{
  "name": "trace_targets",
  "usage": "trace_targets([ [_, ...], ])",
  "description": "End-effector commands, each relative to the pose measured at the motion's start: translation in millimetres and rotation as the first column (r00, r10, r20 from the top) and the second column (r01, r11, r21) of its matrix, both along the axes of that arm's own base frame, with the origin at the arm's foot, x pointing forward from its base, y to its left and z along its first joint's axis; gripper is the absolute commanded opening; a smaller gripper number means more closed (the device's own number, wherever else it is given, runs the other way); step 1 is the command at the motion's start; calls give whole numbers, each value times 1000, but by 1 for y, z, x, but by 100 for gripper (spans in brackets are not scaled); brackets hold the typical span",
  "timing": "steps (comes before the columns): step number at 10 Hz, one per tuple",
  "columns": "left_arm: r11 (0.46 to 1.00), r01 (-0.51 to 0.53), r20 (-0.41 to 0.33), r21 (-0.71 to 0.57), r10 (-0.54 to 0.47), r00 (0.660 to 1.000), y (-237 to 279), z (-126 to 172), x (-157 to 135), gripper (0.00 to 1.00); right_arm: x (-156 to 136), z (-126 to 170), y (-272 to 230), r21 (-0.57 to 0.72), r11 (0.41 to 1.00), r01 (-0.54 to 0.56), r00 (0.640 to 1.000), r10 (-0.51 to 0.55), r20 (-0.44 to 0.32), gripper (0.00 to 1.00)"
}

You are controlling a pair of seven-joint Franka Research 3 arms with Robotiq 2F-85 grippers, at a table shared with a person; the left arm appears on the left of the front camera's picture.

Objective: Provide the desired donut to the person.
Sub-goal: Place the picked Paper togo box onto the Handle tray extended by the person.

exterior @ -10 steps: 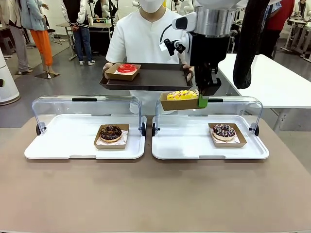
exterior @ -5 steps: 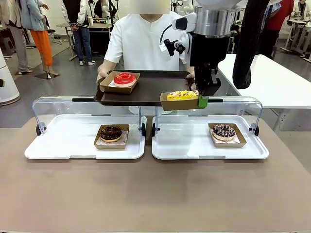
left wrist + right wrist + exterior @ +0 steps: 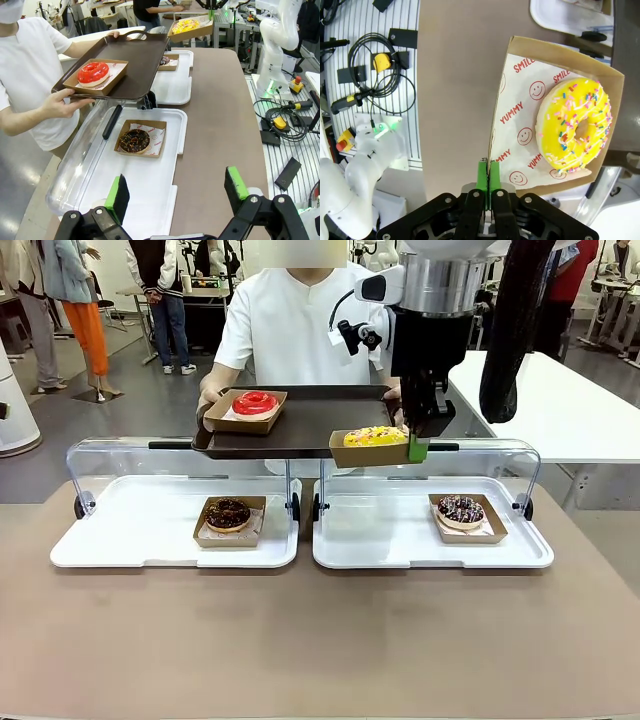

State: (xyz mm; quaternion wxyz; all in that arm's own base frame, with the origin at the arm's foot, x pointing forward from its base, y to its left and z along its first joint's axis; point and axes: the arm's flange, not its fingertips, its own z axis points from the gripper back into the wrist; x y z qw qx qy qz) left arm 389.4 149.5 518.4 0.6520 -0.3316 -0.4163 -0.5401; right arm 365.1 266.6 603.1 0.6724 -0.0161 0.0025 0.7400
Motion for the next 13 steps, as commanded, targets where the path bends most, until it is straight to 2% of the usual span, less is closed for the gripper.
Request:
trace_targets([
  [1,1000,-3,16,-18,3,1000,0,2,1,100,-5,-4,-4,-5,1000,5,1000,-5,4,0],
  [3,1000,-3,16,-18,3,1000,0,2,1,100,0,0,0,0,1000,0,1000,0,0,2],
  [4,1000,-3,16,-18,3,1000,0,2,1,100,14,13,7,41,998,54,998,-55,29,2],
  [5,1000,-3,16,-18,3,1000,0,2,1,100,26,26,10,76,995,62,995,-68,79,2],
  [8,1000,-3,16,-18,3,1000,0,2,1,100,88,56,31,151,986,72,982,-96,163,2],
  [10,1000,-3,16,-18,3,1000,0,2,1,100,132,53,40,138,988,67,995,-76,63,2],
  [12,1000,-3,16,-18,3,1000,0,2,1,100,182,41,47,90,985,145,989,-147,18,2],
  [13,1000,-3,16,-18,3,1000,0,2,1,100,195,32,48,70,984,162,987,-163,11,2],
])
